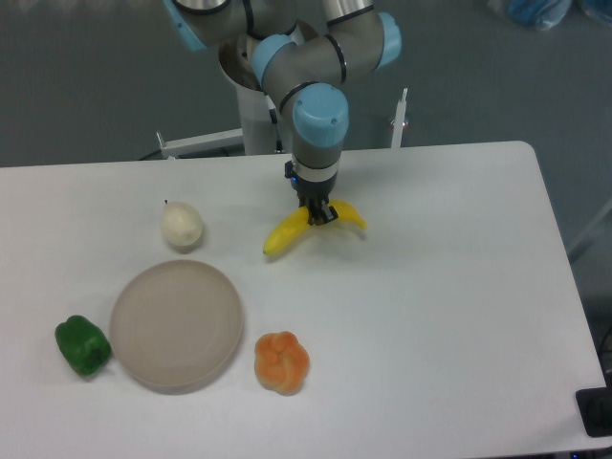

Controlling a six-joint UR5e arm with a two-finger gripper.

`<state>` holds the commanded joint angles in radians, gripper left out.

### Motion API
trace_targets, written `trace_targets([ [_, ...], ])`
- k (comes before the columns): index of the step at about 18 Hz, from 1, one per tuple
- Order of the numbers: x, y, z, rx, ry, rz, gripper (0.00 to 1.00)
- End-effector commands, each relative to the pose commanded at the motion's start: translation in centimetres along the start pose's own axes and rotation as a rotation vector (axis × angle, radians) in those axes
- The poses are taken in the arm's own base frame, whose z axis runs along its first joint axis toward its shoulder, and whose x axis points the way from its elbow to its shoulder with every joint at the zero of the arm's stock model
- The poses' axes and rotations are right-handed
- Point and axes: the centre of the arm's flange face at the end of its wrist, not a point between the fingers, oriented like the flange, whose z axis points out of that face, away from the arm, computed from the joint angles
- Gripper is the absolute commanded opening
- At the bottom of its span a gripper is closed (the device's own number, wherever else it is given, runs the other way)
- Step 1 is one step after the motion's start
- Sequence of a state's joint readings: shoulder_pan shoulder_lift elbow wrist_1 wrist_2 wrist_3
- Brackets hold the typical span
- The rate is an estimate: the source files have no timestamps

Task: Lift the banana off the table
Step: 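Lift the held banana up off the table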

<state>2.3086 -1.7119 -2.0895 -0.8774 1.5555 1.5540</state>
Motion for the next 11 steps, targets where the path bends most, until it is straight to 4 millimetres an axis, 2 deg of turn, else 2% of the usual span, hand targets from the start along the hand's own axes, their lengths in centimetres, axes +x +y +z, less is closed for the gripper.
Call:
trace_targets([
  [1,-1.1,0.4,-0.9,-0.002,-0.020,-0.009,0.00],
  [3,-3.6,2.5,-1.0,-0.003,-0.003,-0.049,0.00],
  [4,-6.0,3.7,-1.4,-0.004,0.002,-0.070,0.00],
  [6,-9.4,4.4,-2.7,-0.004,-0.002,-0.078,0.00],
  [8,-14.1,5.3,-4.0,-0.005,0.001,-0.091,0.00],
  [11,-18.3,5.8,-4.9,-0.005,-0.018,-0.090,0.00],
])
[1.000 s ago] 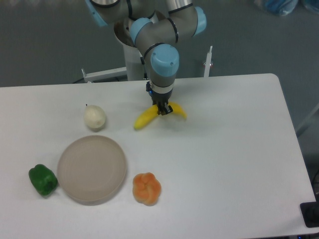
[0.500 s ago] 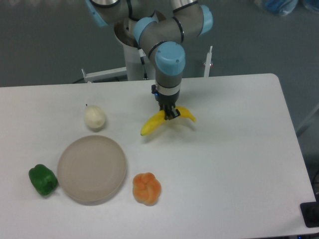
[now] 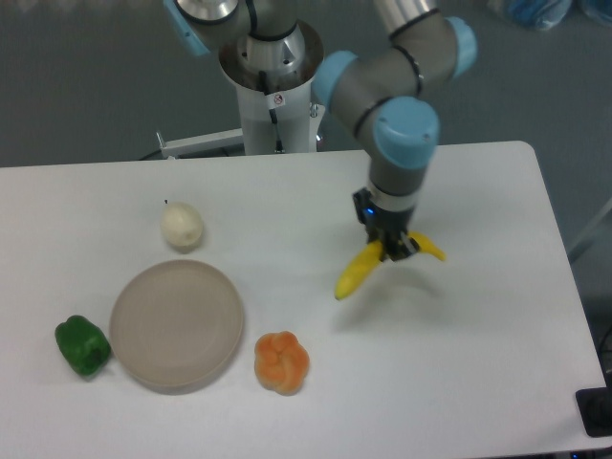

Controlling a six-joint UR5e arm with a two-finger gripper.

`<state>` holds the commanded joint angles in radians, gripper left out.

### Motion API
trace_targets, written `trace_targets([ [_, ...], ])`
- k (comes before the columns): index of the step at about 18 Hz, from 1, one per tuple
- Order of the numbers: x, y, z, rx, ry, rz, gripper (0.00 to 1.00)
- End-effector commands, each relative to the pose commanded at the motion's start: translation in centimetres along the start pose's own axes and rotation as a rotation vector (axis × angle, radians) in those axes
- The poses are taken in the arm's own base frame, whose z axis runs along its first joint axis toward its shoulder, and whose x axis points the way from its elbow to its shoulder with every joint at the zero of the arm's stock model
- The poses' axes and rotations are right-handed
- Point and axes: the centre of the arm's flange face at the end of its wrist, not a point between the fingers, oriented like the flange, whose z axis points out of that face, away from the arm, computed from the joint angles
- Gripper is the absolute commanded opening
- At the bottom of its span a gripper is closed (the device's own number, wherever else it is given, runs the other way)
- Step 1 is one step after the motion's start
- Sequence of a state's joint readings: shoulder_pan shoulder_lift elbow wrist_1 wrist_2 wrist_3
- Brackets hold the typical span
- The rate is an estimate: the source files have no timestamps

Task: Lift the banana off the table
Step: 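Lift the held banana up off the table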

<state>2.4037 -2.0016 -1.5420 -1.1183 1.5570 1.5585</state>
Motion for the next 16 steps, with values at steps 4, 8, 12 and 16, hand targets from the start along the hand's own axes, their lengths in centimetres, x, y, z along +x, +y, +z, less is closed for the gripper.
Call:
trace_targets([
  [4,-4.4,1.0,0.8,-0.001,-0.025,-0.020,0.00],
  [8,-7.0,2.0,1.9,0.000,-0.025,-0.033,0.00],
  [12,-8.0,2.0,2.1,-0.001,-0.033,-0.033,0.00],
  [16,-8.3,2.1,2.2,-0.008,-0.034,-0.032,0.00],
])
